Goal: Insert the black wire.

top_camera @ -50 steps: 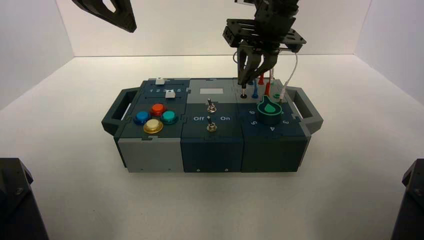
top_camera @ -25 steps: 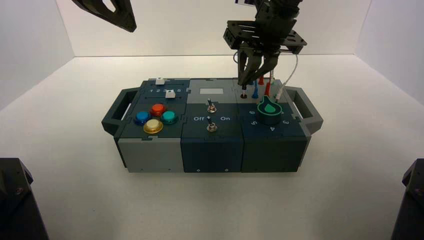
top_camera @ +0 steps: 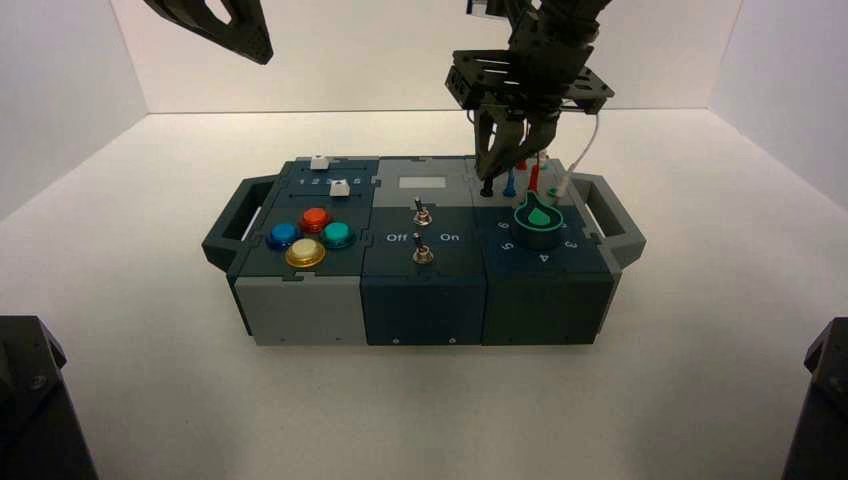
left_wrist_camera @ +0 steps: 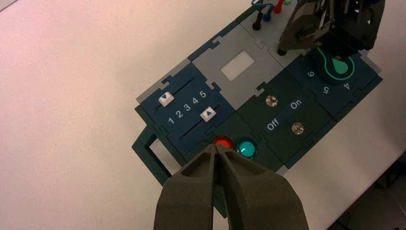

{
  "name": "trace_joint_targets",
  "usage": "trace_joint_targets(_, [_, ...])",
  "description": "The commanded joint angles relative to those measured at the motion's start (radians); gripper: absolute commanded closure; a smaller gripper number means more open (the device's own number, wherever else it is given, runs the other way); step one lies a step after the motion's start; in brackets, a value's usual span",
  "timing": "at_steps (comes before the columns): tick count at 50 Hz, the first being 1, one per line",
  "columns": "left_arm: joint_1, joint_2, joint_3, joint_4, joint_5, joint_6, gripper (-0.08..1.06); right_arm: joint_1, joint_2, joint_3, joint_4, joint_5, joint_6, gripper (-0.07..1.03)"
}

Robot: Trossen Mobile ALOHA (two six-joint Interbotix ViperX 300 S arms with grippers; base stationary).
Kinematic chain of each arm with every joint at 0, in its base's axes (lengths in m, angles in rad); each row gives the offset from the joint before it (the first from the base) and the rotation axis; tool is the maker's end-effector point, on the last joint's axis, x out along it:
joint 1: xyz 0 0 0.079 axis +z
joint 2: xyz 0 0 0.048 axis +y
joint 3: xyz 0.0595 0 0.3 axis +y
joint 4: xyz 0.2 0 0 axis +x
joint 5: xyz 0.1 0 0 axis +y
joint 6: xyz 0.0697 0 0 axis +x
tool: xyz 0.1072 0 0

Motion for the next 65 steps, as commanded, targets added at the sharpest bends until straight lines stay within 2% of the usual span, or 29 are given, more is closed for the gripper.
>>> trace_joint_targets(1, [-0.003, -0.006, -0.037, 0.002, -0.006, 0.009, 1.01, 0.041, -0.023, 0.014, 0.009, 0.009, 0.003, 0.99])
trace_joint_targets(26, [0.000, -0.005, -0.037, 0.002, -0.006, 0.009, 1.01, 0.041, 0.072, 0.006, 0.002, 0.005, 0.003, 0.99])
trace_joint_targets(42, [0.015, -0.017, -0.034, 0.002, -0.009, 0.009, 1.01, 0.043, 0.034, 0.011, -0.014, 0.003, -0.009, 0.98])
trace_joint_targets(45, [0.020, -0.026, -0.032, 0.002, -0.012, 0.009, 1.01, 0.041, 0.028, 0.011, -0.018, 0.003, -0.008, 0.92])
trace_joint_targets(49, [0.032, -0.044, -0.025, 0.003, -0.017, 0.009, 1.01, 0.041, 0.028, 0.009, -0.020, 0.006, -0.008, 0.77])
trace_joint_targets(53, [0.041, -0.058, -0.020, 0.002, -0.018, 0.009, 1.01, 0.041, 0.029, 0.008, -0.021, 0.015, -0.008, 0.68])
trace_joint_targets(59, [0.049, -0.091, -0.009, 0.002, -0.023, 0.008, 1.01, 0.043, 0.009, 0.014, -0.023, 0.035, -0.006, 0.60])
trace_joint_targets(65, [0.055, -0.120, -0.002, 0.002, -0.026, 0.009, 1.01, 0.041, -0.018, 0.021, -0.021, 0.066, -0.006, 0.60])
